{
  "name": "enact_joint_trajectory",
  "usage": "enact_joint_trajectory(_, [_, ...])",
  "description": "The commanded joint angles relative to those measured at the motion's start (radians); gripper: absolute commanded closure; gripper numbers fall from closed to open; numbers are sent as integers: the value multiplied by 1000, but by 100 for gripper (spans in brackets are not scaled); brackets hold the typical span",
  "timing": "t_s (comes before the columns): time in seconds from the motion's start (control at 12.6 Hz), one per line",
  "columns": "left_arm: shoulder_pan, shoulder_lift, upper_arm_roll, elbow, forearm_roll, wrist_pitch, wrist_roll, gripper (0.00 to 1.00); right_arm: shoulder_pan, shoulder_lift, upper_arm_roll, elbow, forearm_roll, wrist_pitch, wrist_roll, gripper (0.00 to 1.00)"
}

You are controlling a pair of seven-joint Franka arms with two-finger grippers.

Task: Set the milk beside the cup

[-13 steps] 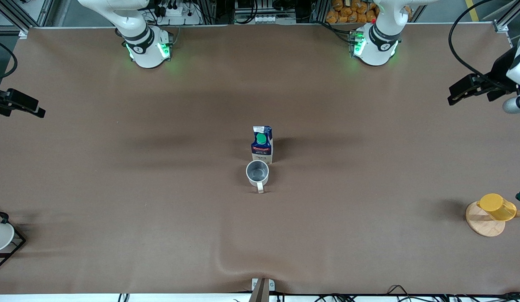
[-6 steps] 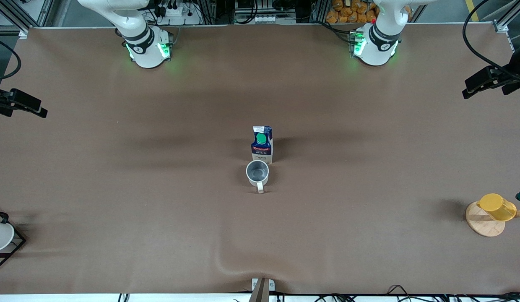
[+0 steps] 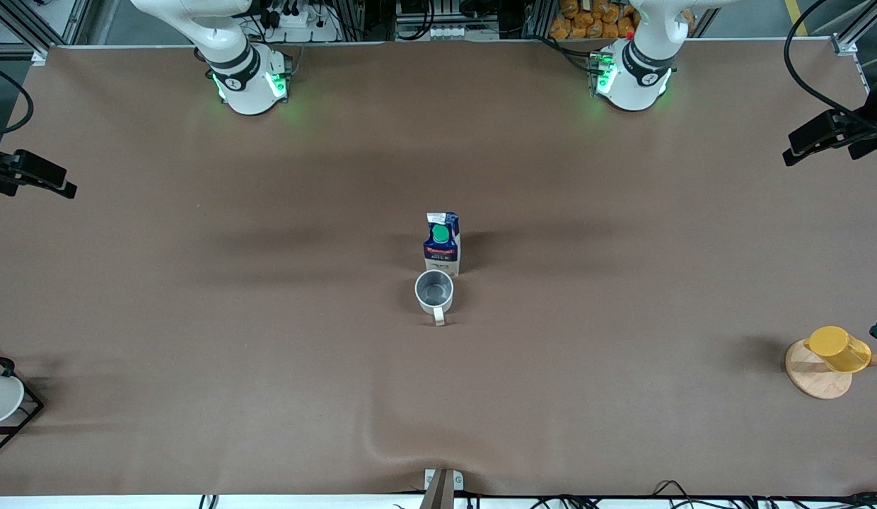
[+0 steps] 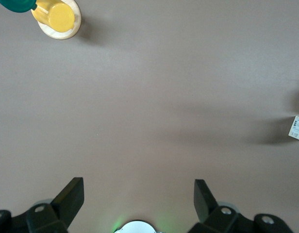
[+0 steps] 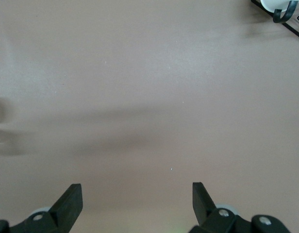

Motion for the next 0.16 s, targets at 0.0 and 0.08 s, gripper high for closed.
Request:
enact_joint_trajectory(0.0, [-13,-19,-5,-28,-26,16,7,0,-3,-3,1,-1,-10,-1,-4,0])
enact_joint_trajectory(0.08, [-18,-16,-5,-29,-26,18,5,0,-3,1,1,1,-10,-3,-4,0])
